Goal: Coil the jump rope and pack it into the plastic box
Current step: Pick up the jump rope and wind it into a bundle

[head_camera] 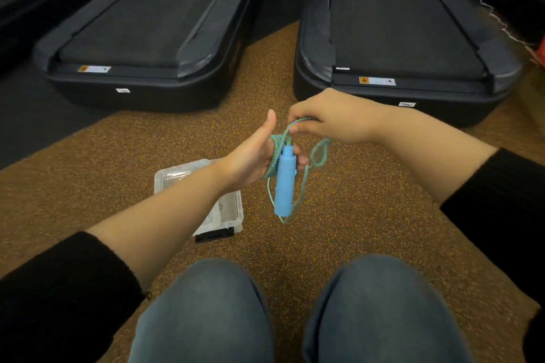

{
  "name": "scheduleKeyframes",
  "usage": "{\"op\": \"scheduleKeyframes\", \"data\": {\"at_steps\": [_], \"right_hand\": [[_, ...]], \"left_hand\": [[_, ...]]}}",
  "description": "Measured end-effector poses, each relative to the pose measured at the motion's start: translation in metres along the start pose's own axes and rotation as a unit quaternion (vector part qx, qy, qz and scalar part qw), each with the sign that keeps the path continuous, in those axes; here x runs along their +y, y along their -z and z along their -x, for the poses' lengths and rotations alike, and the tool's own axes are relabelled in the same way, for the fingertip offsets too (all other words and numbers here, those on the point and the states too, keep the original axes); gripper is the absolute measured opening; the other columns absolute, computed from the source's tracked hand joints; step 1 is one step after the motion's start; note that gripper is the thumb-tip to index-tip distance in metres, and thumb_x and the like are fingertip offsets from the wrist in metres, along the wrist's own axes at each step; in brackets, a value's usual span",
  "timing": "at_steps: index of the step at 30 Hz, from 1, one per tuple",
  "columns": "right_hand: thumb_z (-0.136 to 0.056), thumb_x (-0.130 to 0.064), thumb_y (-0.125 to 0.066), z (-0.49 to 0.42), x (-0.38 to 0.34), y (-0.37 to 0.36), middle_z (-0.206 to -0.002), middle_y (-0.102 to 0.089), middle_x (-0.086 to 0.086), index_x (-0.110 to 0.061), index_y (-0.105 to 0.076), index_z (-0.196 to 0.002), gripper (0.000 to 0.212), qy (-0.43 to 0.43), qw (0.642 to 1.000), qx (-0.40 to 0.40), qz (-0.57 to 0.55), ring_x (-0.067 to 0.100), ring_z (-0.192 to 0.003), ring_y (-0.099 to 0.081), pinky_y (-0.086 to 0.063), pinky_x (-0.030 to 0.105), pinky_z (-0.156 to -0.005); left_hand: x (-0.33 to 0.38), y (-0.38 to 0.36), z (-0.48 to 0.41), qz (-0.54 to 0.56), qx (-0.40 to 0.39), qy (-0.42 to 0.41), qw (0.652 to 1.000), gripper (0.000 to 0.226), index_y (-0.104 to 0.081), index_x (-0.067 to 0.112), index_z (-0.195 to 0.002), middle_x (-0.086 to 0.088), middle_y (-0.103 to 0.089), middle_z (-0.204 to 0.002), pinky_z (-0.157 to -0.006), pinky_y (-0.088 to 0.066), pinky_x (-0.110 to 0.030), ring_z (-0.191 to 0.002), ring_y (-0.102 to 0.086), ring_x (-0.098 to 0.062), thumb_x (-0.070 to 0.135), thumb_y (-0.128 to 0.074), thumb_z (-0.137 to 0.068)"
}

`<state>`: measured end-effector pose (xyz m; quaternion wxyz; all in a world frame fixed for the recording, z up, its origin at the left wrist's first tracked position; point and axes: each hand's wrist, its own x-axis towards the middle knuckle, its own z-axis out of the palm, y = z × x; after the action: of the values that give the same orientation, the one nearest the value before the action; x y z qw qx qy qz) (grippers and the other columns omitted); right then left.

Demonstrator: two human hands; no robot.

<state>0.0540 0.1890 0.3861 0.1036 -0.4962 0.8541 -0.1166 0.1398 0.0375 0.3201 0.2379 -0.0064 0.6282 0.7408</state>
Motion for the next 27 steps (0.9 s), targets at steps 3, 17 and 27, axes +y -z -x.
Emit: {"op": "scheduleKeyframes", "data": {"at_steps": [3,17,27], "right_hand": [[-0.097,-0.024,-0.047,-0.003,0.008,-0.005,-0.080,-0.055,-0.004,-0.020,-0.062,-0.112,0.022,-0.020,1.000,0.004,0.000,0.013,-0.075,-0.051,-0.036,0.027,-0.069],[-0.089,-0.001,-0.035,-0.023,0.011,-0.029,-0.065,-0.044,-0.012,-0.018,-0.058,-0.104,0.032,-0.071,0.993,0.061,-0.066,0.006,-0.057,-0.040,-0.034,0.030,-0.055],[-0.085,0.004,-0.036,-0.036,0.013,-0.044,-0.089,-0.061,0.008,-0.017,-0.061,-0.102,0.037,-0.111,0.986,0.049,-0.111,0.020,-0.072,-0.052,-0.043,0.031,-0.067]], "left_hand": [[0.000,-0.003,0.001,-0.011,-0.017,-0.002,1.000,0.077,-0.052,0.009,-0.083,-0.011,-0.060,-0.087,-0.076,-0.051,-0.021,-0.080,-0.061,-0.016,0.061,0.005,-0.091],[0.000,-0.019,-0.003,-0.123,-0.025,0.003,0.992,0.042,-0.051,0.014,-0.068,-0.005,-0.062,-0.067,-0.082,-0.051,-0.032,-0.071,-0.065,-0.020,0.035,-0.035,-0.100],[-0.009,-0.013,-0.004,-0.023,-0.040,0.001,0.999,0.037,-0.050,0.008,-0.064,-0.006,-0.062,-0.058,-0.074,-0.052,-0.028,-0.064,-0.064,-0.021,0.031,-0.027,-0.082]]}}
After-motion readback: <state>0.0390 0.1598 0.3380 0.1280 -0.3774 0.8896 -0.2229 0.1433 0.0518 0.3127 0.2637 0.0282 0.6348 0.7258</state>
